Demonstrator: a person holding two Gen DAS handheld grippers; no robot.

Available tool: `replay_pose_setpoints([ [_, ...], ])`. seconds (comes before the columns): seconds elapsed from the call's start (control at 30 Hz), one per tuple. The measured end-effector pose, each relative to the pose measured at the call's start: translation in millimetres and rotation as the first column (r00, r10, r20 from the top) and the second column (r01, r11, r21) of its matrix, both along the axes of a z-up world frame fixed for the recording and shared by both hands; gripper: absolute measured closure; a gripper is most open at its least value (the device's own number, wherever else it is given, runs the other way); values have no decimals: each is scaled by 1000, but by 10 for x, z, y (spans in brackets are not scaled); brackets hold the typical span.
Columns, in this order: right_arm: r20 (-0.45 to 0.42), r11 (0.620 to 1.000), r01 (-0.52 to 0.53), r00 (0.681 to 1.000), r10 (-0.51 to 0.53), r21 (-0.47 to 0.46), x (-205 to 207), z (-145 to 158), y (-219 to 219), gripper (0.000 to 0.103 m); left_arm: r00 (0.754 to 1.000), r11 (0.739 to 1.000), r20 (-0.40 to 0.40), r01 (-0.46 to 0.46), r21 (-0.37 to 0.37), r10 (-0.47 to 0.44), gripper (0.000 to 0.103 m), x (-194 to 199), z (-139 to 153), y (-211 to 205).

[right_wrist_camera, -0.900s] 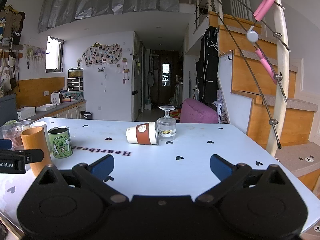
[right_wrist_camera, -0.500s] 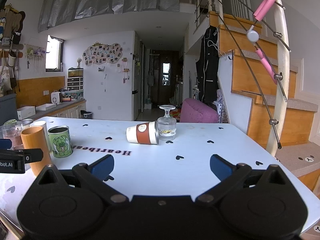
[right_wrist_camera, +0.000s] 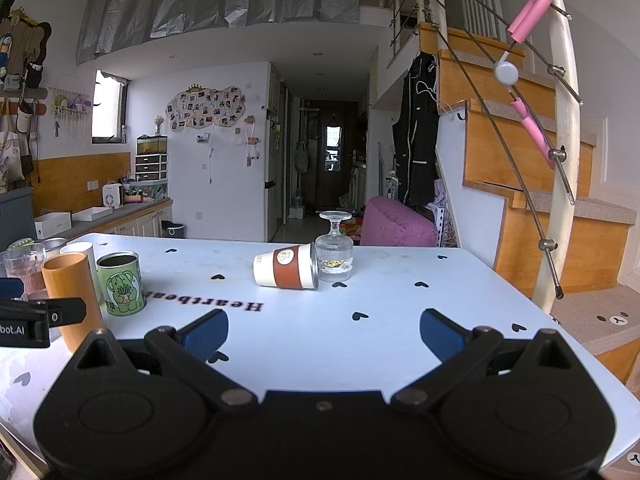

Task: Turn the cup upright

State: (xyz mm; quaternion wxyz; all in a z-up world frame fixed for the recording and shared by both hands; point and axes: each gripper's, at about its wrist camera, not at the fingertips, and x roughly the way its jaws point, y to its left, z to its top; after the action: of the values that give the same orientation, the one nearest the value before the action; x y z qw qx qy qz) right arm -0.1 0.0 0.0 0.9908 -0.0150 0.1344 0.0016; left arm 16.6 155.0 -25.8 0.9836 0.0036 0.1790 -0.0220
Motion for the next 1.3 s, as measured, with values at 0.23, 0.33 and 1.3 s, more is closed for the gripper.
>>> replay_pose_setpoints([
  [0.23, -1, 1000, 1, 1000, -1, -1, 1, 0, 1, 0, 1000, 1000, 0, -1, 0, 1, 0, -8, 5, 3],
  [0.33, -1, 1000, 1, 1000, -1, -1, 1, 0, 1, 0, 1000, 1000, 0, 0, 0, 0, 0, -11, 7, 4],
  [1.3, -1, 1000, -1, 1000, 1, -2, 28, -16, 58, 0, 1000, 1000, 1, 0, 1, 0, 0, -14, -3, 3],
])
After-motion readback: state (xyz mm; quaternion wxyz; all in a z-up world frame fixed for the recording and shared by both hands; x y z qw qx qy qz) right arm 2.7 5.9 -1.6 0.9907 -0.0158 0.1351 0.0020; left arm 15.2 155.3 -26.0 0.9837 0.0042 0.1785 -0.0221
